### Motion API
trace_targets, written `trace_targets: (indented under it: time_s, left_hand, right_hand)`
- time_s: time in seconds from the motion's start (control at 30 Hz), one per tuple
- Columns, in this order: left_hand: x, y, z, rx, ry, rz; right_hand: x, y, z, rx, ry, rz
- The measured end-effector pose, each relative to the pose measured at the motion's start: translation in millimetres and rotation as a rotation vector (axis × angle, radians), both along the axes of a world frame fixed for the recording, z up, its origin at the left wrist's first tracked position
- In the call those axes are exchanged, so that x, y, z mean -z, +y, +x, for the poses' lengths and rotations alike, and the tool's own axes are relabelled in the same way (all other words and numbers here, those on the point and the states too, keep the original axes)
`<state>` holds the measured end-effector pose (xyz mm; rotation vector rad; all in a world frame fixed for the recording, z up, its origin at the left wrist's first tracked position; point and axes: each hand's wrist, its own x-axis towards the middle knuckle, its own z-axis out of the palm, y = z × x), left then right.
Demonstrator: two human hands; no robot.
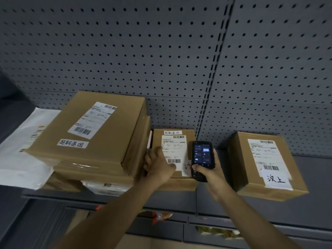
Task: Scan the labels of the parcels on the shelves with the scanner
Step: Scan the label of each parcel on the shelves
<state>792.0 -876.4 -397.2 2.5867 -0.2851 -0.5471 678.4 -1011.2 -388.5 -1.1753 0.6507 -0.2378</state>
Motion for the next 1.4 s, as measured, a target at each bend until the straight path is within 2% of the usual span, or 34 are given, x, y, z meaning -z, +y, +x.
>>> trace_targets:
  time_s: [0.3, 0.43, 0.63, 0.8, 0.93, 1.07, 1.23, 1.4]
  left_hand:
    - [-12.0, 6.9, -31.2, 0.024, -0.010, -0.011]
    - [-13.3, 19.2, -53.6, 0.028, -0.014, -0.075]
    - [0.7, 45.8, -99.7, 0.002, -0.030, -0.124]
    - [19.6, 69.9, -121.8, 0.036, -0.051, -0.239]
    - [34.0, 85.9, -124.4, -0.002, 0.154, -0.523]
    - [49.6, 100.5, -126.1, -0.047, 0.438, -0.838]
    - [69.7, 115.5, -121.1, -0.003, 0.718, -0.831]
    - [85.7, 119.8, -113.3, 0.012, 0.841, -0.830]
  right_hand:
    - [-3.9, 9.3, -41.0, 0.073, 0.048, 0.029]
    - [-9.1, 22.4, -69.8, 0.107, 0.040, 0.050]
    - [-12.2, 43.8, -116.2, 0.099, 0.037, 0.055]
    - [1.3, 56.1, -144.6, 0.080, 0.051, 0.039]
    - [3.5, 59.7, -150.0, 0.077, 0.045, -0.009]
    - [8.5, 62.7, -151.5, 0.090, 0.025, -0.028]
    - [18.6, 67.5, -154.3, 0.129, 0.008, -0.049]
    - [25.0, 70.5, -158.0, 0.134, -0.009, -0.077]
